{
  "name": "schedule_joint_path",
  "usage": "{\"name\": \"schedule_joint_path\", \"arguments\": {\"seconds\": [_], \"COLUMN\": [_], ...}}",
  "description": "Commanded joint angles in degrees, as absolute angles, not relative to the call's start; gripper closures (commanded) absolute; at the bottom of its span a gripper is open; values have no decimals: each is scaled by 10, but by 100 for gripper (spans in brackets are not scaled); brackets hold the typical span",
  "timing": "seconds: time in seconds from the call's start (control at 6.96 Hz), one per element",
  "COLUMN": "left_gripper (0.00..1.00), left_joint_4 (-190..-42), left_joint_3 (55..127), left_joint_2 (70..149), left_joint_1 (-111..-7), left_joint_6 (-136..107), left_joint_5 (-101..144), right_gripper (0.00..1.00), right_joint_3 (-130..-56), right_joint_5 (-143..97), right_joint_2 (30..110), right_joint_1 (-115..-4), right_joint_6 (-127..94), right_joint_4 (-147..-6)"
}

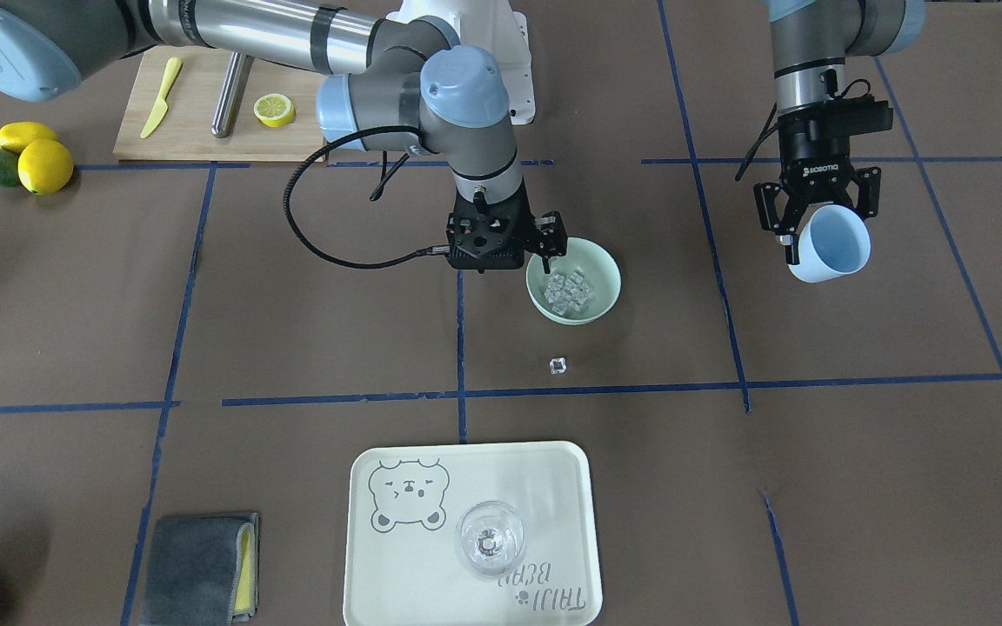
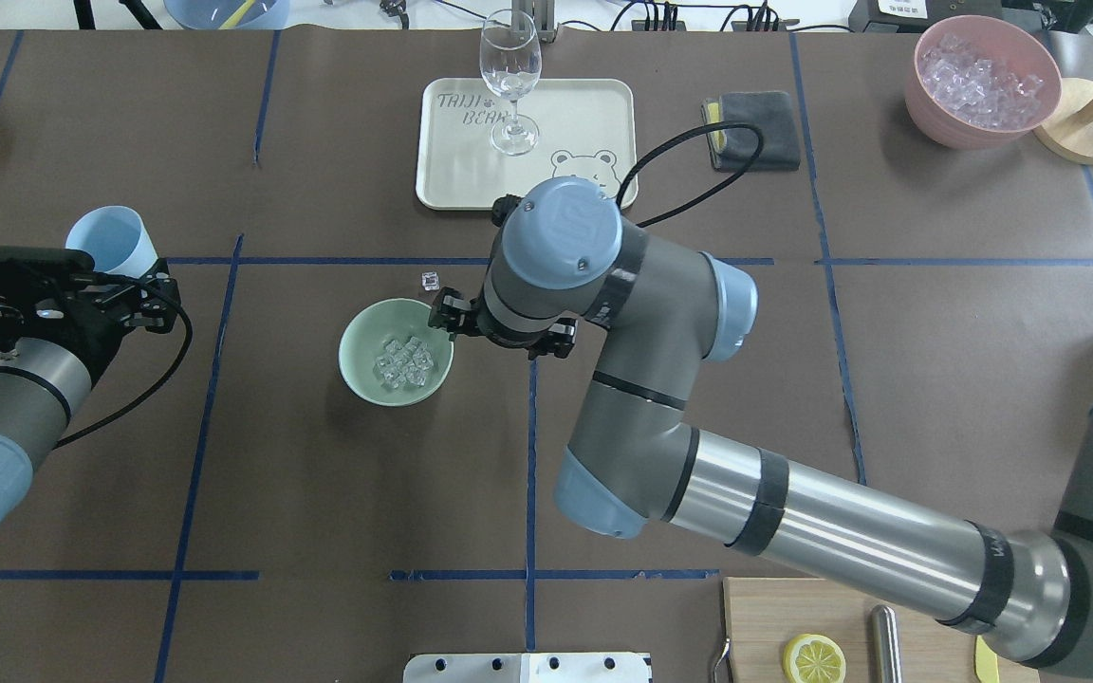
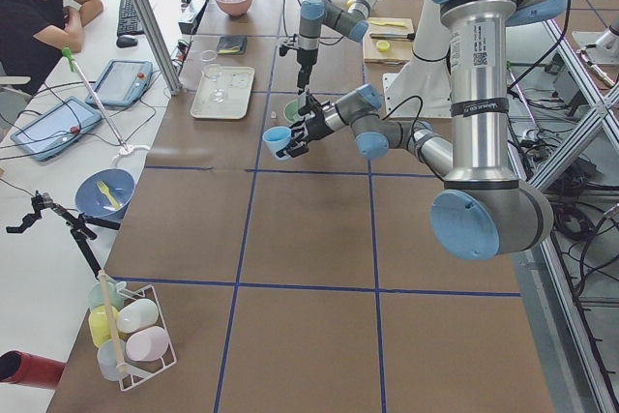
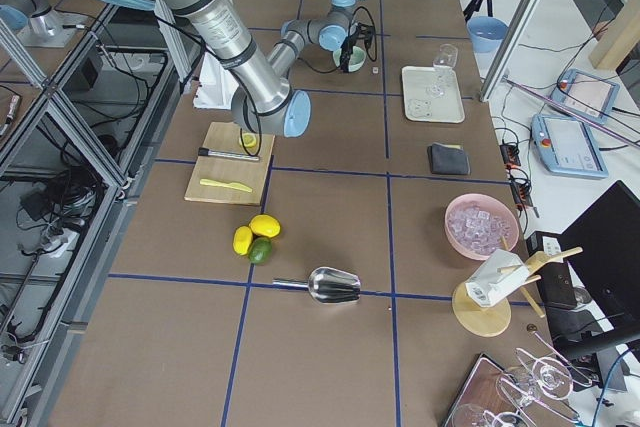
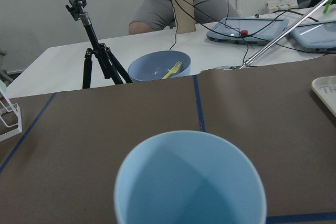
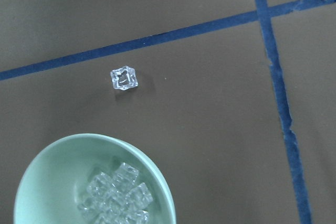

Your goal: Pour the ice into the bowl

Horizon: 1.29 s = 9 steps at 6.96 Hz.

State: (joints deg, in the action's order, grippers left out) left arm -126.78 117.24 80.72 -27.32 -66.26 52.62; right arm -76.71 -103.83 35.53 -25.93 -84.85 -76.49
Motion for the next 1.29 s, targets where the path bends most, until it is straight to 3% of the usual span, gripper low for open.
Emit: {"name": "schedule_joint_path", "arguments": {"seconds": [0.0,0.29,0.43,0.57,0.72,1.15], "left_gripper": [100,100,100,100,100,100], "left_joint_4": [-1350,-1351,-1351,-1351,-1356,-1496], "left_joint_3": [1160,1148,1147,1143,1126,1018], "left_joint_2": [769,768,768,767,767,763], "left_joint_1": [-287,-287,-287,-287,-287,-287], "left_joint_6": [-663,-663,-662,-661,-661,-663], "left_joint_5": [530,529,529,529,528,526], "right_gripper": [0,8,20,77,100,100], "right_joint_3": [-719,-703,-702,-704,-707,-708], "right_joint_5": [-1003,-1004,-1004,-1003,-1003,-1005], "right_joint_2": [326,327,327,325,326,327], "right_joint_1": [-238,-234,-233,-234,-234,-235], "right_joint_6": [-848,-844,-845,-852,-848,-844], "right_joint_4": [-765,-765,-765,-764,-763,-762]}}
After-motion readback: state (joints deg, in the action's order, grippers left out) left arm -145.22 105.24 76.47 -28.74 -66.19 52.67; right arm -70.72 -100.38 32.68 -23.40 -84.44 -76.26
